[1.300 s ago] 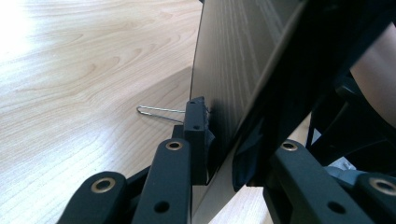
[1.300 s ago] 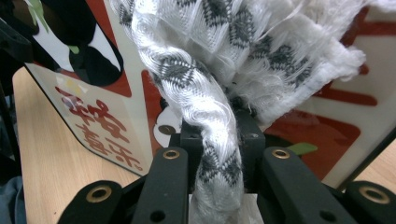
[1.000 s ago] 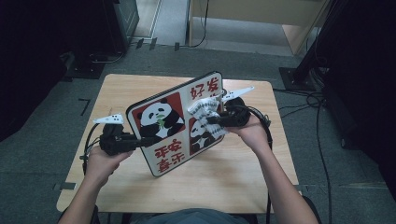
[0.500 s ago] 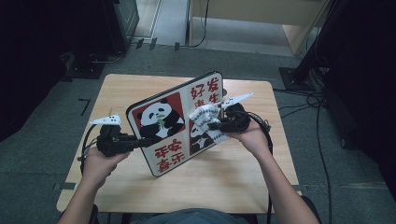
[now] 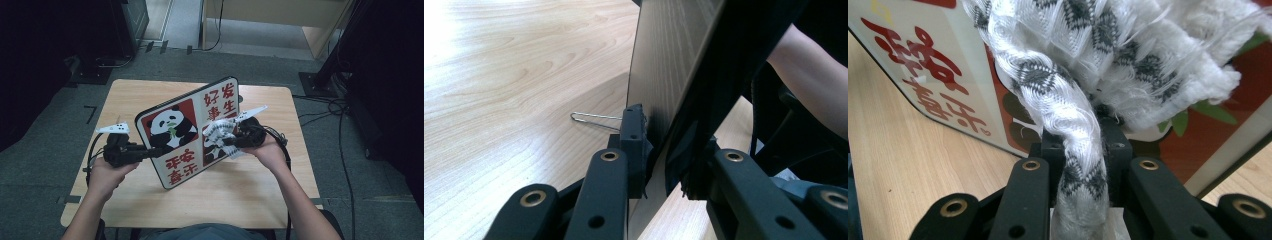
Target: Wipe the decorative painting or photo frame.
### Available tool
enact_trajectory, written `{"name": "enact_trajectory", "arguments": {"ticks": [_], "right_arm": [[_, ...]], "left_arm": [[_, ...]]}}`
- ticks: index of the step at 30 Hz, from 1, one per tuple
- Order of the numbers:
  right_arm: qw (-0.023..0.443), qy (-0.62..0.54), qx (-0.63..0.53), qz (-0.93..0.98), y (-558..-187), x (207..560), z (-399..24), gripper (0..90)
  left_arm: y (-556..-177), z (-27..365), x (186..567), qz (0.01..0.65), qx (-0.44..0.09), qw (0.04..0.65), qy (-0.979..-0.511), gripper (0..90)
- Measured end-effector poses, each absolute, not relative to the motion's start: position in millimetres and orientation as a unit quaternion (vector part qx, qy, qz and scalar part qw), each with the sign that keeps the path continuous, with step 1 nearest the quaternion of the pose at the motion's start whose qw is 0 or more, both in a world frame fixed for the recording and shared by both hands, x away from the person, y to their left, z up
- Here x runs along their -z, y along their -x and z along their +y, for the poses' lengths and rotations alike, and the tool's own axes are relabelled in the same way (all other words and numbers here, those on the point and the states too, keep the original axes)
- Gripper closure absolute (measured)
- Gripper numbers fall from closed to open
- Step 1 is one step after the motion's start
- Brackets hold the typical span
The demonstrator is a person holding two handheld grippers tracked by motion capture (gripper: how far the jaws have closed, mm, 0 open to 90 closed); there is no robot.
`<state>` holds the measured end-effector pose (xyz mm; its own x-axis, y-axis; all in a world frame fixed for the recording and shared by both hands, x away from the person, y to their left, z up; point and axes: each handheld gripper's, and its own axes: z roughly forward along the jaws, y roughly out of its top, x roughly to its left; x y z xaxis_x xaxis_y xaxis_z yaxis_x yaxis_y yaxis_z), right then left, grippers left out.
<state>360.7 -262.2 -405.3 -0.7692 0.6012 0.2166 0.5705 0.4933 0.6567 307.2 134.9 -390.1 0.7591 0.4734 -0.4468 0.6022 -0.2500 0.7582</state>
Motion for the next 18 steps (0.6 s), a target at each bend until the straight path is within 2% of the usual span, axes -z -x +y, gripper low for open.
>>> {"name": "enact_trajectory", "arguments": {"ticks": [18], "right_arm": [[0.004,-0.347,-0.358,0.867,-358,430,-264,78.4]], "left_arm": [[-308,135,391,0.344,0.070,0.512,-0.784,76.5]]}}
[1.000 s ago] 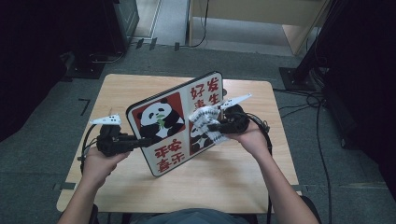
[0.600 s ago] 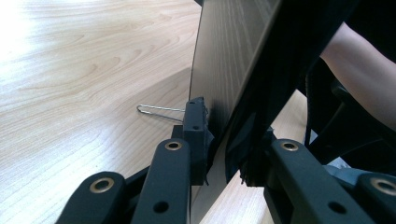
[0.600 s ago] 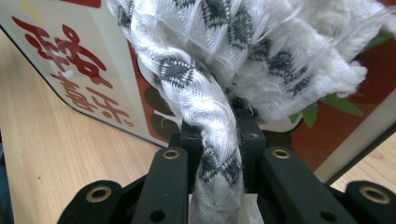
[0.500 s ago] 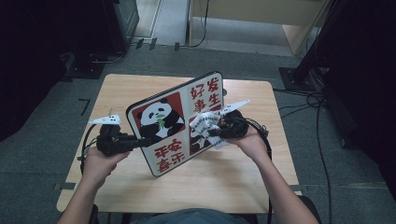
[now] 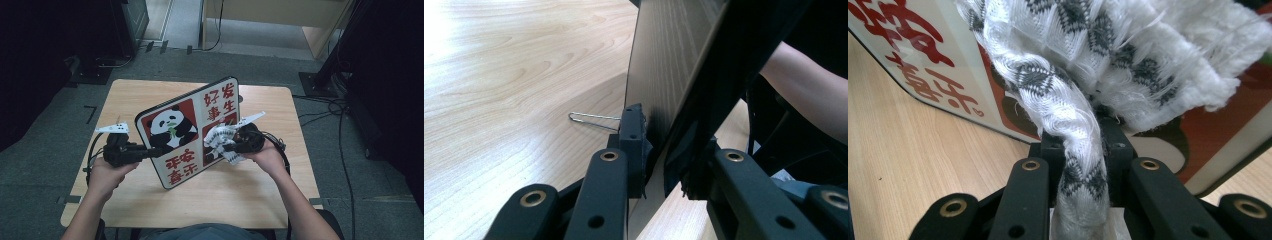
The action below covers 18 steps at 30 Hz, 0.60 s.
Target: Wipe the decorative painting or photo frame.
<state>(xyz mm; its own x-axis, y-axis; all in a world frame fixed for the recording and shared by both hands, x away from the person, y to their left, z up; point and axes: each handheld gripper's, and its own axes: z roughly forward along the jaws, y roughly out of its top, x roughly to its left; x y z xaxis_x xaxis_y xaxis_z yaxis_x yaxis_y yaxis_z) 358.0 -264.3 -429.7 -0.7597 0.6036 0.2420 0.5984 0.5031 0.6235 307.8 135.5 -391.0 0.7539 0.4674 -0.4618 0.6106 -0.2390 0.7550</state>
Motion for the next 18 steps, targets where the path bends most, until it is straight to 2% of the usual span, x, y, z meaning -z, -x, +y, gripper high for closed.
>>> {"name": "enact_trajectory", "arguments": {"ticks": [18], "right_arm": [[-0.016,-0.360,-0.340,0.869,-351,454,-261,78.5]], "left_arm": [[-308,136,391,0.346,0.070,0.513,-0.782,76.6]]}}
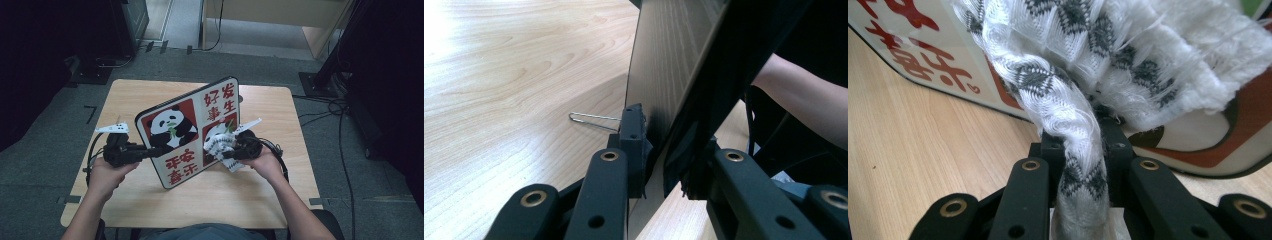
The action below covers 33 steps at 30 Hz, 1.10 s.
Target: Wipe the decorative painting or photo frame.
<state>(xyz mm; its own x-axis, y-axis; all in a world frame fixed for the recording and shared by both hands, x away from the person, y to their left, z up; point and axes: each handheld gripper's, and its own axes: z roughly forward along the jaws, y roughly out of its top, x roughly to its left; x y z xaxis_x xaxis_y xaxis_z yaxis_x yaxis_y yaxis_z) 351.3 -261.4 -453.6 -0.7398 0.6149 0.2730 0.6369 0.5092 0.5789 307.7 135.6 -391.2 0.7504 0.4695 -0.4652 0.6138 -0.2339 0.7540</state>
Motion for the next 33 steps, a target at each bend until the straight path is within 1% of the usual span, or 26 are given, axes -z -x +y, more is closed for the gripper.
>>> {"name": "enact_trajectory", "arguments": {"ticks": [6,10,15,24,33], "right_arm": [[0.020,0.368,0.328,-0.870,-351,462,-264,78.4],[0.035,0.373,0.324,-0.869,-352,467,-265,78.5],[0.035,0.370,0.322,-0.871,-351,467,-263,78.6],[0.021,0.357,0.340,-0.870,-348,451,-264,78.8],[-0.006,0.341,0.371,-0.864,-345,419,-263,79.0]], "left_arm": [[-308,136,391,0.345,0.070,0.513,-0.783,76.5],[-308,136,391,0.345,0.069,0.513,-0.783,76.6],[-307,135,392,0.348,0.068,0.515,-0.781,76.5],[-307,135,391,0.348,0.068,0.514,-0.781,76.2],[-307,135,391,0.348,0.067,0.514,-0.782,76.1]]}}
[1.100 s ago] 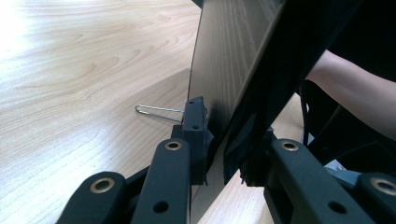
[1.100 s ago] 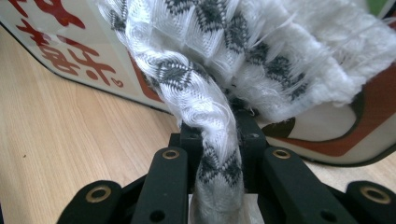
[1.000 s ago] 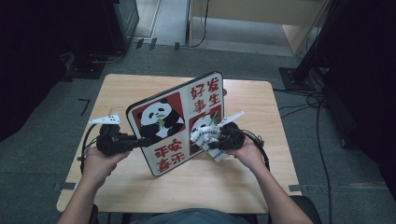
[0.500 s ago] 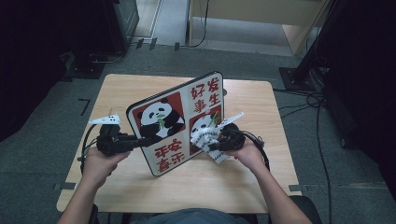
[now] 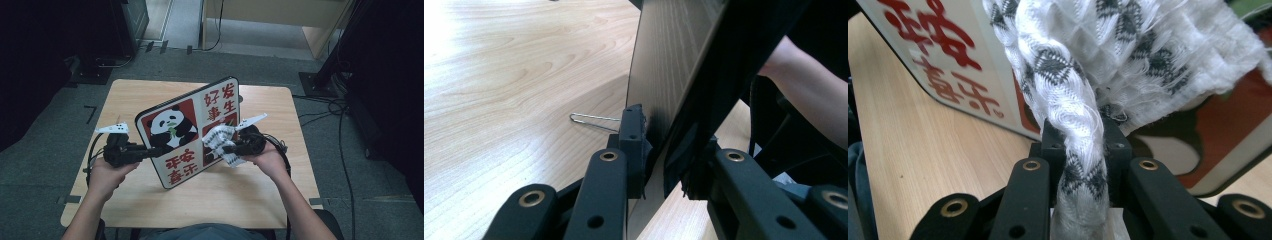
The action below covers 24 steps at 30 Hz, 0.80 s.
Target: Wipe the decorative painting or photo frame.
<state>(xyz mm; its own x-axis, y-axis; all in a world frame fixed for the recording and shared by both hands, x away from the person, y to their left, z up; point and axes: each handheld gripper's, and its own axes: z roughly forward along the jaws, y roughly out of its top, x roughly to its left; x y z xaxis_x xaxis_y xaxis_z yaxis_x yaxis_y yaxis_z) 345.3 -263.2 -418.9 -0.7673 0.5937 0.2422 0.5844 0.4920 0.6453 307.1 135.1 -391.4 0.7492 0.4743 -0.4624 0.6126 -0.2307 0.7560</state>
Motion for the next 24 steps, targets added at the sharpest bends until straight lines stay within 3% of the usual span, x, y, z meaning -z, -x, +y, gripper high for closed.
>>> {"name": "enact_trajectory", "arguments": {"ticks": [24], "right_arm": [[0.073,-0.279,-0.442,0.850,-356,297,-242,79.6]], "left_arm": [[-302,134,392,0.355,0.054,0.516,-0.778,76.3]]}}
